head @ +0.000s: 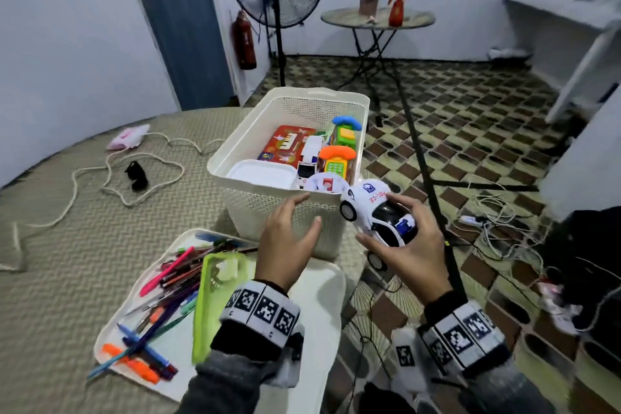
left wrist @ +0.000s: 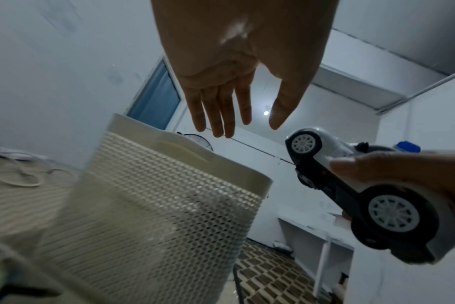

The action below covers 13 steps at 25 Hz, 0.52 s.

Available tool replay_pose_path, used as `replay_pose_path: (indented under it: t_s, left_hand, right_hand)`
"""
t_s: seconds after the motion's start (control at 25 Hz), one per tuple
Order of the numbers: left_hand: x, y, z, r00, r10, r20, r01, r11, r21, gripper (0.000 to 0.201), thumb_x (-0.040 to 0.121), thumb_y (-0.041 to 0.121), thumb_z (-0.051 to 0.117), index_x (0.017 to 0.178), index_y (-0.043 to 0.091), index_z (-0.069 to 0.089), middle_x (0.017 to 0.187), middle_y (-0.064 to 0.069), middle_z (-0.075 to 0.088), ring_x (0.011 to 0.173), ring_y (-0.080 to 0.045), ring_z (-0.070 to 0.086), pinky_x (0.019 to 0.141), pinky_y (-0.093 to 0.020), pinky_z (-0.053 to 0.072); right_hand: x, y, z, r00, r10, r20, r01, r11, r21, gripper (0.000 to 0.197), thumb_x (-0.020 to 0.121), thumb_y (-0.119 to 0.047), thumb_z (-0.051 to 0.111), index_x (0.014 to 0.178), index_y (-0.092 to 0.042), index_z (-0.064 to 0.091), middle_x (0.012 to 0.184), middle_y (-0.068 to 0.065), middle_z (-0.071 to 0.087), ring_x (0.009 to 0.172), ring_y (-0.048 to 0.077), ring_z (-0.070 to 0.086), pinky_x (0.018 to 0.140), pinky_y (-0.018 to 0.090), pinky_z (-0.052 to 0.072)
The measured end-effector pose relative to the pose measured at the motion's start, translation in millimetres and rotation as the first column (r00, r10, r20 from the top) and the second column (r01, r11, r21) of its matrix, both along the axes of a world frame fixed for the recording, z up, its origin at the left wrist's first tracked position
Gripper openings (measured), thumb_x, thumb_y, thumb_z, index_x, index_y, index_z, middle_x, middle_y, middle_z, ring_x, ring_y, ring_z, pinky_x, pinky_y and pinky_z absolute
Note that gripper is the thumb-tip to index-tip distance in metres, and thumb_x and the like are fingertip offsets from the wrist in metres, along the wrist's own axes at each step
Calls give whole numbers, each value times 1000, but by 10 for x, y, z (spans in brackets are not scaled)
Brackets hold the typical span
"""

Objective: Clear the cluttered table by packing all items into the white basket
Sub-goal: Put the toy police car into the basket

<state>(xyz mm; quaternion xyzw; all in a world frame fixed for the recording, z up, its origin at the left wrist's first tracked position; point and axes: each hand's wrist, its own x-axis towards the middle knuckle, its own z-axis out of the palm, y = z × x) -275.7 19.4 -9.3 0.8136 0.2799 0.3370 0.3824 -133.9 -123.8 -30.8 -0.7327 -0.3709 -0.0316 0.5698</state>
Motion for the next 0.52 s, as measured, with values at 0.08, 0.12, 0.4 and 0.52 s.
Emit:
replay_pose_path:
  t_s: [0.08,0.12,0.4,0.52]
  left_hand:
    - [292,10,124,999,-28,19,27,999,26,37,88,22,65,124,23,55,125,5,58,119,-10,50,103,-28,39]
    - [407,35,191,999,-35,28,34,998,44,37,88,22,65,124,22,56,125,4,59,118,-10,51,101,-28,39]
    - [1666,549,956,996,-65,58,56,987,149,34,86,20,67,119,17,60,119,2,63,113,-11,56,99,-31,44]
    - [2079,714,1200,1000,-9,-21,13,980,199,31,87,22,66,117,18,61,114,6,62,109,-6,53,89,-15,36]
  right_hand:
    - [313,-37,35,999,-54,9,54,998,17,71,56,-29,91,118,-25,58,111,-2,58,103,7,56,86,26,51]
    - [442,-44,42,997,-73,6,73,997,13,72,55,-31,91,118,-26,58,111,-2,57,102,4,55,86,24,50]
    - [1832,-12,105,997,-60,47,62,997,-34,74,54,-34,91,120,-28,57,114,-5,55,103,5,53,83,10,43]
    - [2382,28,149,998,-16,65,19,999,-48,75,55,-35,90,121,-28,56,114,-5,56,105,9,55,86,16,46]
